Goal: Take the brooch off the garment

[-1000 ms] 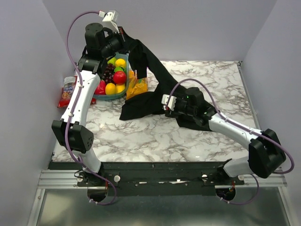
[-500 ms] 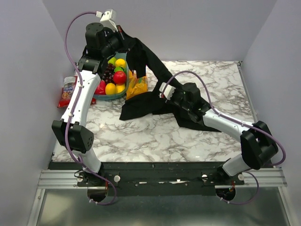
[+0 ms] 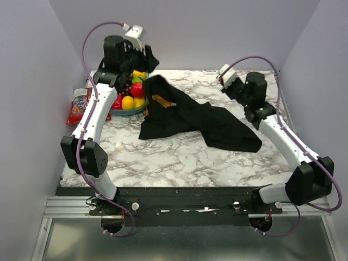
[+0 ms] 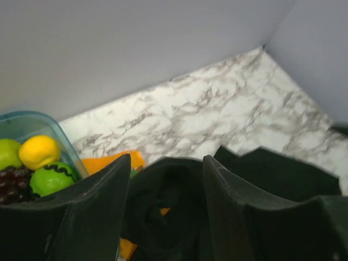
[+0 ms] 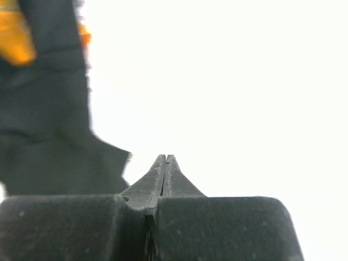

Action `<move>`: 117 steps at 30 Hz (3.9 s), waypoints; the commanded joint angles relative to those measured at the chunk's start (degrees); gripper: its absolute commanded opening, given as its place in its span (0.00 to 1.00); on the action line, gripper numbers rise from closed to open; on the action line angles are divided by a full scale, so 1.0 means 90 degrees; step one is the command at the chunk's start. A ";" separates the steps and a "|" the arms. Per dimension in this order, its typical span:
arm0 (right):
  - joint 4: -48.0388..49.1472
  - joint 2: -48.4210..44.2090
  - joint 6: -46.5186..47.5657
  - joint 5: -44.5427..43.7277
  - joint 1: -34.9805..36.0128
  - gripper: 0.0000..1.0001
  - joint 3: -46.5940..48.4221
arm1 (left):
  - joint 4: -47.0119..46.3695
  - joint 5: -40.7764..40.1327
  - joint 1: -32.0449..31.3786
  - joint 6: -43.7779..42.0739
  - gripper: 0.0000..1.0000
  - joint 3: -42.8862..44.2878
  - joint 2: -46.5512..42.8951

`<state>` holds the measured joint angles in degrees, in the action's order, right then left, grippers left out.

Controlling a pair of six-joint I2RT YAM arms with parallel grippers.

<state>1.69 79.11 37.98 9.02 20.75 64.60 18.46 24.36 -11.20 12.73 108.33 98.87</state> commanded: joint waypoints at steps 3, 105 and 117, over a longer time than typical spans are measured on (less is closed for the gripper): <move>-0.1280 0.0486 -0.0820 0.0687 -0.1123 0.01 0.0975 | 0.0946 0.1266 0.0024 -0.4008 0.68 -0.2775 -0.1159; -0.3332 -0.0088 -0.1241 0.1731 -0.2257 0.00 0.3721 | 0.2783 -0.0285 0.0610 -0.6005 0.00 -0.0525 -0.1953; -0.3587 -0.0479 -0.1417 0.2162 -0.2247 0.01 0.2550 | 0.2833 0.1229 -0.0824 -0.6815 0.64 -0.3773 -0.1709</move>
<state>-28.88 75.18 27.03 25.85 0.54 90.80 44.12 31.16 -14.00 -47.16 82.00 80.47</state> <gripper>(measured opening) 0.009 0.617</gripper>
